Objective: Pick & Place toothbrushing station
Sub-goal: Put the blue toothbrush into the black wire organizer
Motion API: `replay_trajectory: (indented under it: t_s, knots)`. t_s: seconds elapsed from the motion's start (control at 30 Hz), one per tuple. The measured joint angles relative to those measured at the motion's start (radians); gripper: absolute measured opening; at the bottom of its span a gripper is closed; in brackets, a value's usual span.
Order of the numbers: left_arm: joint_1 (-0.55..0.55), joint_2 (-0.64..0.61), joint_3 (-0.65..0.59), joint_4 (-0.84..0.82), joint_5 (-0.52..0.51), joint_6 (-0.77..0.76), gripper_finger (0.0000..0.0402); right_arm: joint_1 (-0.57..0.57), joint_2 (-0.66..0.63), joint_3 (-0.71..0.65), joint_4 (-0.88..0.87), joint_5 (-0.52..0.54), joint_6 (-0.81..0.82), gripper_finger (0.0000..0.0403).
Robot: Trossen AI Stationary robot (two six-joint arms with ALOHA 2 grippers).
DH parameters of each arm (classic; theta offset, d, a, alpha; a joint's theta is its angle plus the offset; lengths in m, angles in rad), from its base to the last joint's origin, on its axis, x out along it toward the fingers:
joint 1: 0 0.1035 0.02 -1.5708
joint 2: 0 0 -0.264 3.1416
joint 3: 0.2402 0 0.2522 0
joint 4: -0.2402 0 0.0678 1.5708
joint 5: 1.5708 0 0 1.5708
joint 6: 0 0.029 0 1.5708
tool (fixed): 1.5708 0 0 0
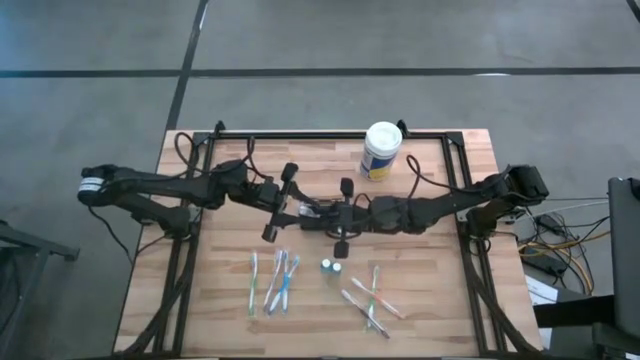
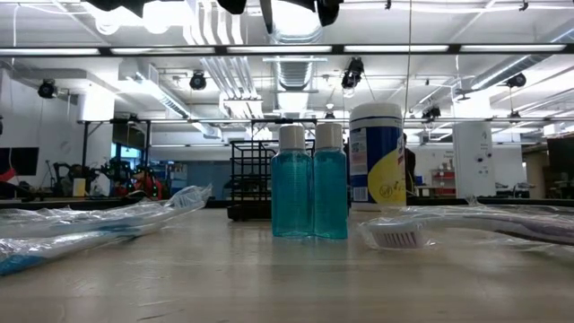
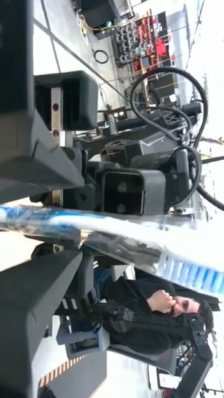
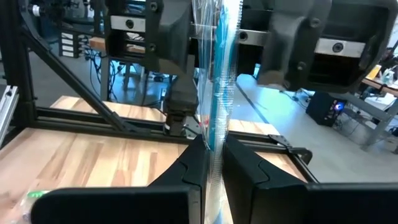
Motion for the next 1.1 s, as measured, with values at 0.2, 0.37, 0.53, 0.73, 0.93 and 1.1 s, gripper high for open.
replay_trajectory:
  t_s: [0.2,0.37,0.53,0.73,0.93,1.1]
  knots:
    - [0.000,0.000,0.000,0.006,-0.001,0.015,0.0065,0.000,0.000,0.008,-0.001,-0.001,-0.004,0.0029]
    - [0.001,0.000,0.000,0.007,-0.007,0.018,0.0023,-0.001,0.000,0.007,-0.001,0.000,-0.003,0.0029]
    - [0.001,-0.002,0.000,0.005,-0.006,0.026,0.0023,0.001,-0.005,0.007,-0.006,0.000,0.003,0.0033]
    - [0.001,-0.024,0.000,-0.002,0.000,0.021,0.0023,0.015,-0.076,0.006,-0.086,-0.001,0.004,0.0068]
    - [0.002,-0.045,-0.002,-0.012,-0.025,0.020,0.0023,0.014,-0.173,-0.008,-0.215,0.000,0.050,0.0100]
    - [0.002,-0.053,-0.002,-0.067,-0.044,0.019,0.0023,0.038,-0.341,-0.068,-0.298,0.001,0.055,0.0095]
